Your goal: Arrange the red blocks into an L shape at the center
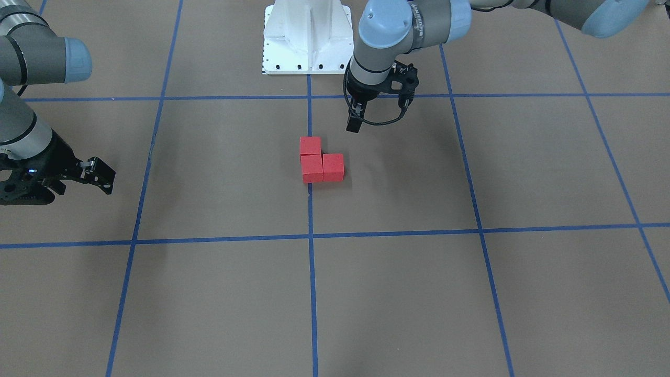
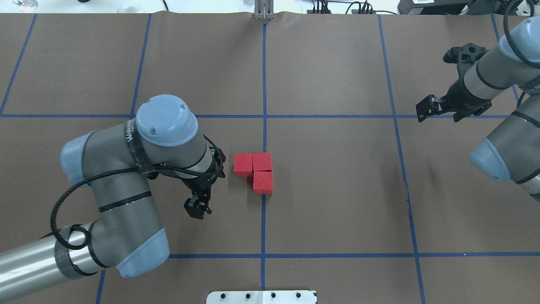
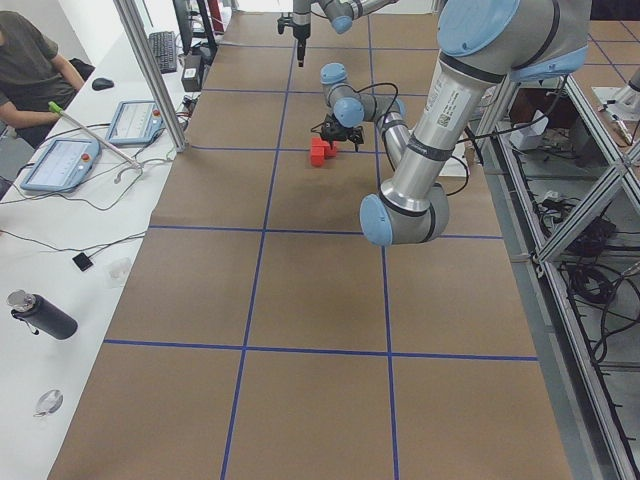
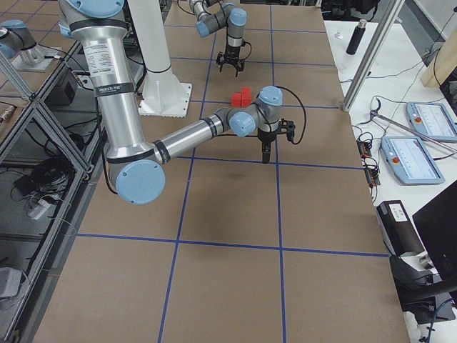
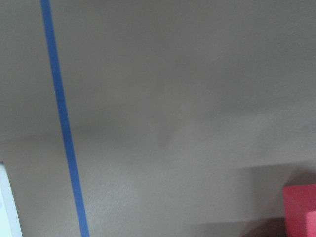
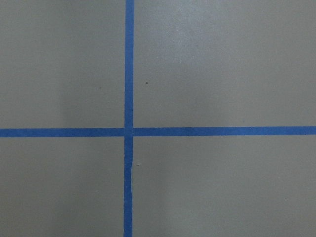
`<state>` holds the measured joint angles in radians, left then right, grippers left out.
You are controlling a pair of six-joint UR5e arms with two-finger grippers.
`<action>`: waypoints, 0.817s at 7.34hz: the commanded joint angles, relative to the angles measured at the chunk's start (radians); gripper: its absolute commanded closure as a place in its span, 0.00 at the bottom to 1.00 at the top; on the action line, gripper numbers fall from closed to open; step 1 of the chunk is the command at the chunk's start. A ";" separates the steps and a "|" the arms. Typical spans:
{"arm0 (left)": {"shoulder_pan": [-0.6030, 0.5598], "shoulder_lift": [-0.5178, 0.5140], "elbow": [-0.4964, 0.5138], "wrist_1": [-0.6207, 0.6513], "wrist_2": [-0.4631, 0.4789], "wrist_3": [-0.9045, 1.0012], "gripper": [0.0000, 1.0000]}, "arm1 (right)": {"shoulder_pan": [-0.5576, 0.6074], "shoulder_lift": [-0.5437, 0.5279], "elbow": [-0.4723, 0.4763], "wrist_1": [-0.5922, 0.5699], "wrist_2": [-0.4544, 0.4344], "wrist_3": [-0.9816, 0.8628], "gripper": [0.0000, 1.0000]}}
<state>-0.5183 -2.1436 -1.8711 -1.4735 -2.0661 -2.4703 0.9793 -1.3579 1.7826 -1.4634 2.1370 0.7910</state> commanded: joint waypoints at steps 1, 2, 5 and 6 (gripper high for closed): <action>-0.110 0.185 -0.176 -0.001 0.000 0.349 0.00 | 0.051 -0.003 0.000 -0.002 0.038 -0.010 0.00; -0.165 0.280 -0.236 -0.001 0.000 0.537 0.00 | 0.108 -0.009 -0.003 -0.005 0.090 -0.045 0.00; -0.456 0.463 -0.276 -0.007 -0.116 1.153 0.00 | 0.293 -0.107 -0.014 -0.017 0.150 -0.318 0.00; -0.600 0.526 -0.254 -0.005 -0.193 1.443 0.00 | 0.359 -0.112 -0.025 -0.050 0.168 -0.390 0.00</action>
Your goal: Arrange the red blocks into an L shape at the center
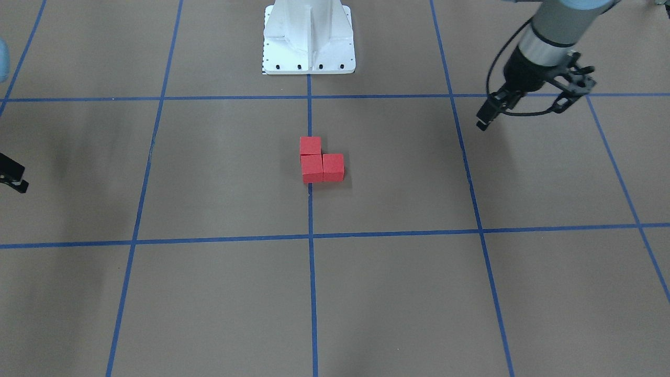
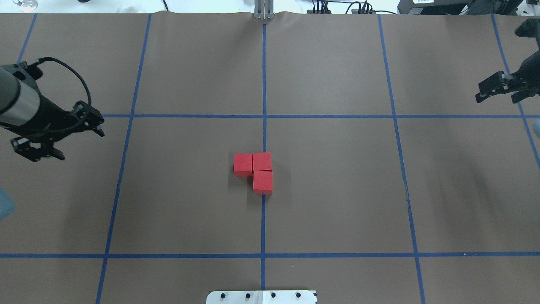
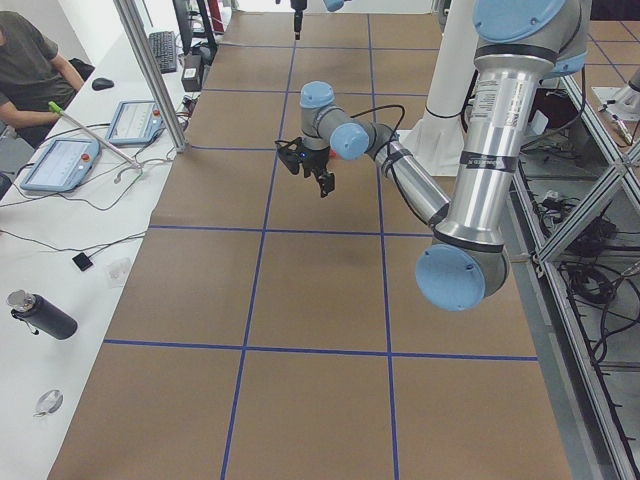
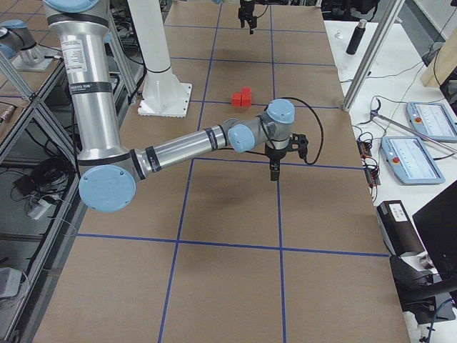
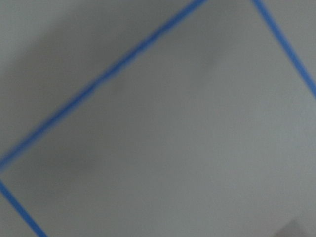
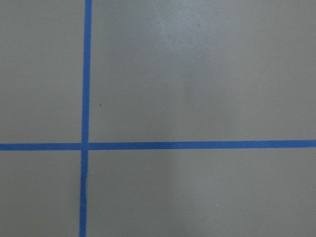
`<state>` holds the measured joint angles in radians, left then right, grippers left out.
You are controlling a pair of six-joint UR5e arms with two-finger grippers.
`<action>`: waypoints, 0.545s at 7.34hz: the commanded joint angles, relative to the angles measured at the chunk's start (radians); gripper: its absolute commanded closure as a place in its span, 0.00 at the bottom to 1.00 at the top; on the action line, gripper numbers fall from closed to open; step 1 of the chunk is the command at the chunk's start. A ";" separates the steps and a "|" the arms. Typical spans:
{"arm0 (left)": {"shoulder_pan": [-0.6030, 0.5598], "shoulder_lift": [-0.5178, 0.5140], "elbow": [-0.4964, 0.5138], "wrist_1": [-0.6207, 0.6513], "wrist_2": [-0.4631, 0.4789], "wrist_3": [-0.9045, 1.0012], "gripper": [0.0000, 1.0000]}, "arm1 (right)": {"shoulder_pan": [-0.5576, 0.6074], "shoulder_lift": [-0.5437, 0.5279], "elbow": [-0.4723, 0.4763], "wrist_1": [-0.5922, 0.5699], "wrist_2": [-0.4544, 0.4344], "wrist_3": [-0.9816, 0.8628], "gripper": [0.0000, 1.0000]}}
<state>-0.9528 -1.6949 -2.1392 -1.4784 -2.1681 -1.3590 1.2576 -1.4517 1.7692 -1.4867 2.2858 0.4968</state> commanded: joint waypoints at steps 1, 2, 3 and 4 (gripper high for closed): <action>-0.298 0.136 0.081 -0.008 -0.131 0.635 0.00 | 0.121 -0.007 -0.028 -0.077 0.020 -0.222 0.00; -0.392 0.138 0.160 -0.007 -0.175 0.930 0.00 | 0.129 -0.006 -0.043 -0.084 0.018 -0.275 0.00; -0.433 0.139 0.166 -0.005 -0.185 1.048 0.00 | 0.129 -0.004 -0.047 -0.081 0.017 -0.276 0.00; -0.440 0.143 0.153 0.003 -0.187 1.048 0.00 | 0.129 -0.004 -0.045 -0.076 0.018 -0.276 0.00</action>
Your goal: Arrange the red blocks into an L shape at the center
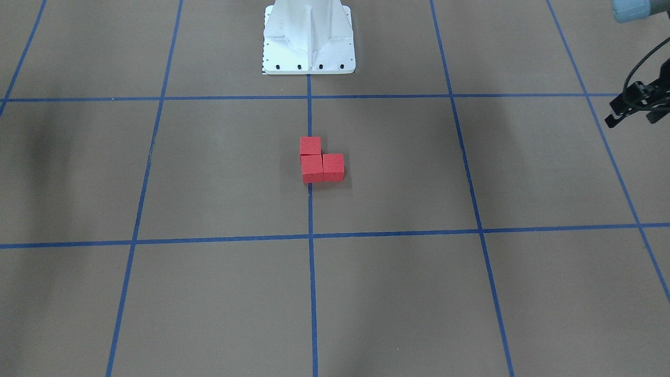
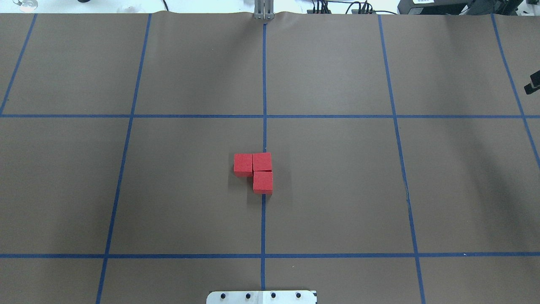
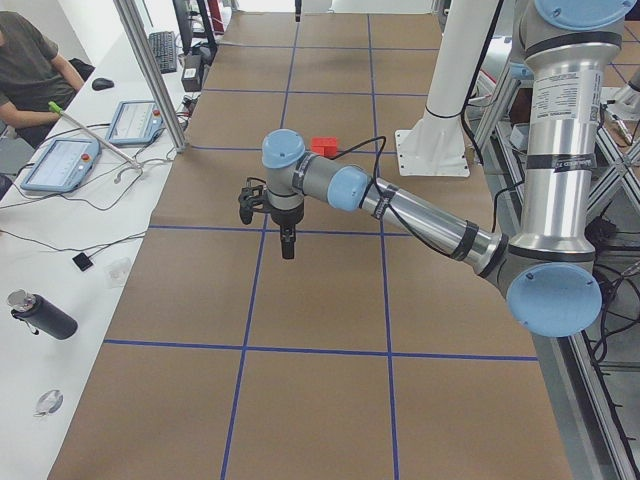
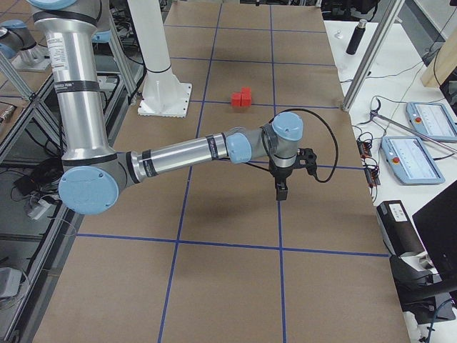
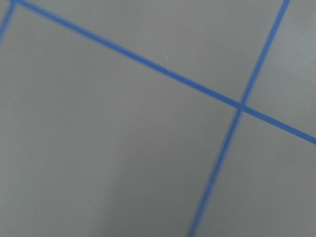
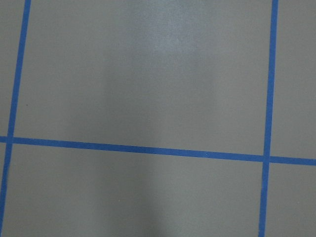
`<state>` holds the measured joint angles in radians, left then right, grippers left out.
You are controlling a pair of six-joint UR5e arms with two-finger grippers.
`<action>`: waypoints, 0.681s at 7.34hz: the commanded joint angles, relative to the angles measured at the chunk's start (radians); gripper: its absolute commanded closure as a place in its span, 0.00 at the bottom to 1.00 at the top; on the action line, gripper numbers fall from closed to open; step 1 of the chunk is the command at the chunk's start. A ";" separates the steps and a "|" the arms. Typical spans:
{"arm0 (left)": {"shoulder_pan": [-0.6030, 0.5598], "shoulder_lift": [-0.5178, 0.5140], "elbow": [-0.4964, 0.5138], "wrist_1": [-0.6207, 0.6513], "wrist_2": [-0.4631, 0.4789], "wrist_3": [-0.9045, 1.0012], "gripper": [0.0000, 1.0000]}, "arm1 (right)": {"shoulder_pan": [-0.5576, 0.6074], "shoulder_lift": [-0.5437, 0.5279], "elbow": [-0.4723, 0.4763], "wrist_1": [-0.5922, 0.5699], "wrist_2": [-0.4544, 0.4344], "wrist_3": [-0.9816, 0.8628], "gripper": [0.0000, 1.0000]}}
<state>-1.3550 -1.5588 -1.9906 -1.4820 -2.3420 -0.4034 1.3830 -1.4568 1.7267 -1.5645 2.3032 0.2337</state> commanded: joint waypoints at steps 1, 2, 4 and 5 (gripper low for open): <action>-0.035 0.009 -0.006 0.006 -0.049 0.080 0.00 | 0.004 0.001 -0.004 0.001 -0.001 -0.013 0.00; -0.035 0.013 0.003 0.008 -0.071 0.080 0.00 | 0.004 -0.002 -0.004 0.004 -0.002 -0.013 0.00; -0.080 0.055 0.071 -0.035 -0.071 0.132 0.00 | 0.004 -0.001 -0.013 0.004 -0.005 -0.014 0.00; -0.093 0.090 0.094 -0.094 -0.074 0.275 0.00 | 0.004 0.001 -0.031 0.006 -0.002 -0.020 0.00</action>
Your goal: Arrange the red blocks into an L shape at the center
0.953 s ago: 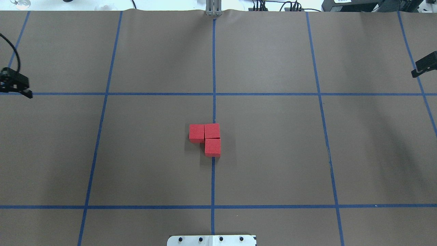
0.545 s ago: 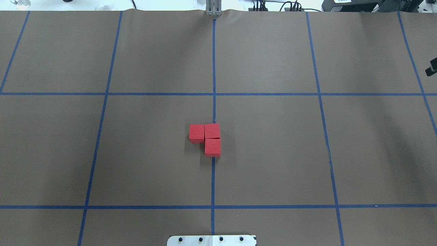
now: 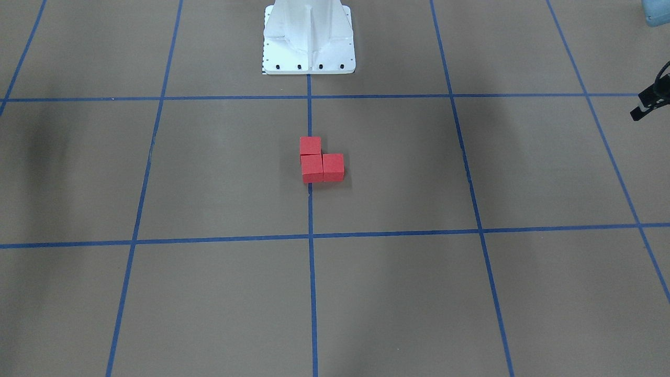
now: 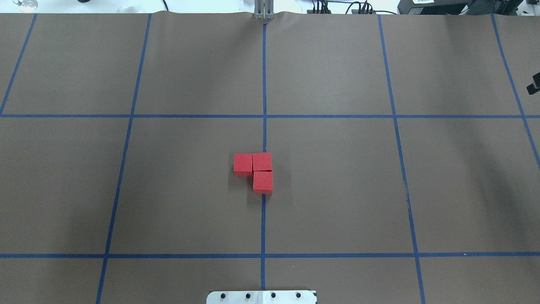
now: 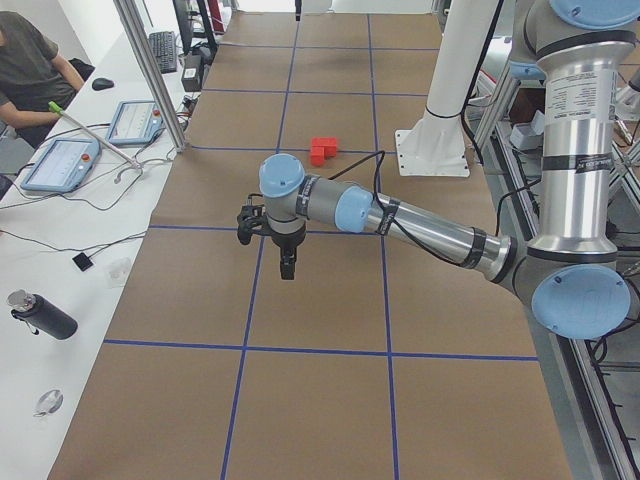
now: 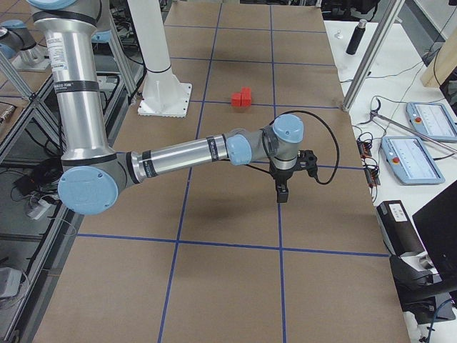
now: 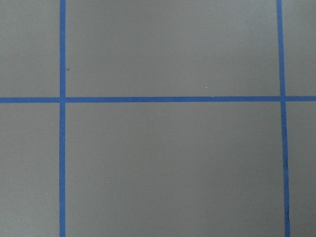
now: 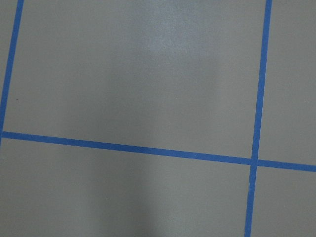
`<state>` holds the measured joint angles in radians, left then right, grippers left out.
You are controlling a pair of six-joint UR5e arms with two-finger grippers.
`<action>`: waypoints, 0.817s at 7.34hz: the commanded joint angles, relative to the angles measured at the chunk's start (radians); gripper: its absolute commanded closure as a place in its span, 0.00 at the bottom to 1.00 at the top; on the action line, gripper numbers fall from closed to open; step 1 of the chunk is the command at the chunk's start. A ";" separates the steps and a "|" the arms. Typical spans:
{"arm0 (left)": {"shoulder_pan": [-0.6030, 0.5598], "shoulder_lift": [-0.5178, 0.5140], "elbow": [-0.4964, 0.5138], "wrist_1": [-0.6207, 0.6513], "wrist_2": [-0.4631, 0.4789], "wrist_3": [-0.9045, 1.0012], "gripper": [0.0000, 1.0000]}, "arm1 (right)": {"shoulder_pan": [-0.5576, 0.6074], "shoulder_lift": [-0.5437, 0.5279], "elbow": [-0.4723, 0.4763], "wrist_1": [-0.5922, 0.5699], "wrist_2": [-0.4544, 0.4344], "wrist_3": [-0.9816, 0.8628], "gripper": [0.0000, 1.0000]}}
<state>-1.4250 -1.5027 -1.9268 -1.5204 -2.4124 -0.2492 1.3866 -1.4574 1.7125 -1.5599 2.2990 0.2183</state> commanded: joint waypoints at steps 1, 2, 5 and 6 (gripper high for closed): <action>-0.023 0.021 0.002 -0.055 -0.007 0.123 0.00 | 0.000 0.002 -0.021 0.001 0.003 -0.008 0.00; -0.022 0.019 -0.039 -0.055 -0.004 0.122 0.00 | 0.005 0.002 -0.021 0.001 0.007 -0.007 0.00; -0.018 0.022 -0.031 -0.057 -0.002 0.122 0.00 | 0.018 -0.004 -0.034 0.000 0.057 -0.002 0.00; -0.018 0.024 -0.032 -0.057 -0.007 0.122 0.00 | 0.018 -0.011 -0.037 0.000 0.068 -0.002 0.00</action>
<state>-1.4440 -1.4782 -1.9618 -1.5768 -2.4165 -0.1276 1.4004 -1.4613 1.6784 -1.5600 2.3430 0.2159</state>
